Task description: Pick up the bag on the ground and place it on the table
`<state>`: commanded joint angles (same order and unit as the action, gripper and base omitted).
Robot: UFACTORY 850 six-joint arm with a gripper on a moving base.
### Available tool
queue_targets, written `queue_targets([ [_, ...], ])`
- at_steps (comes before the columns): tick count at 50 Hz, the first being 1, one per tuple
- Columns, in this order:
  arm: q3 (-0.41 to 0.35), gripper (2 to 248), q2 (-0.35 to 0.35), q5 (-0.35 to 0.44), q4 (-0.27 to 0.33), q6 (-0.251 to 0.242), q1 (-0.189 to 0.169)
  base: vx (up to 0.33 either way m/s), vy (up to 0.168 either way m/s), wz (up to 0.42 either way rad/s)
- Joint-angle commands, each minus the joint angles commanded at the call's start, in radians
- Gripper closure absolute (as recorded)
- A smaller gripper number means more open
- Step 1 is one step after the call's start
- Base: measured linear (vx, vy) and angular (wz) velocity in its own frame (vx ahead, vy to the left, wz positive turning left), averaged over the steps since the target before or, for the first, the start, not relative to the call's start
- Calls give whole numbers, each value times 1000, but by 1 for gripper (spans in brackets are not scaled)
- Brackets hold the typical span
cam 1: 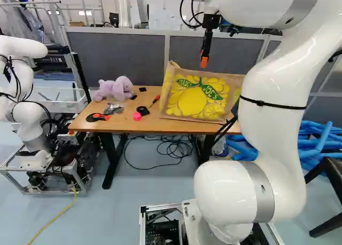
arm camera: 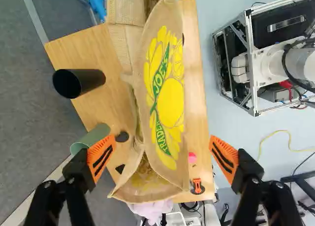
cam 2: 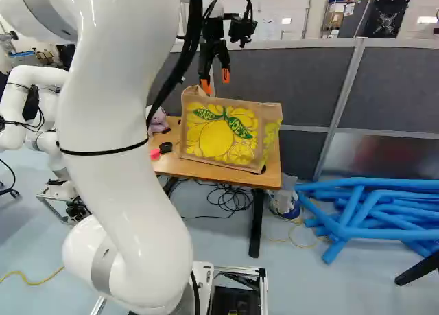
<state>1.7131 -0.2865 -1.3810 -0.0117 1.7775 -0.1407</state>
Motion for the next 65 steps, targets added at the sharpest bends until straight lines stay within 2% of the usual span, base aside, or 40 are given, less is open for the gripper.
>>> queue_targets([
  [15,38,3,7,-44,0,0,2,0,0,0],
  [65,42,3,8,-46,0,0,2,0,0,0],
])
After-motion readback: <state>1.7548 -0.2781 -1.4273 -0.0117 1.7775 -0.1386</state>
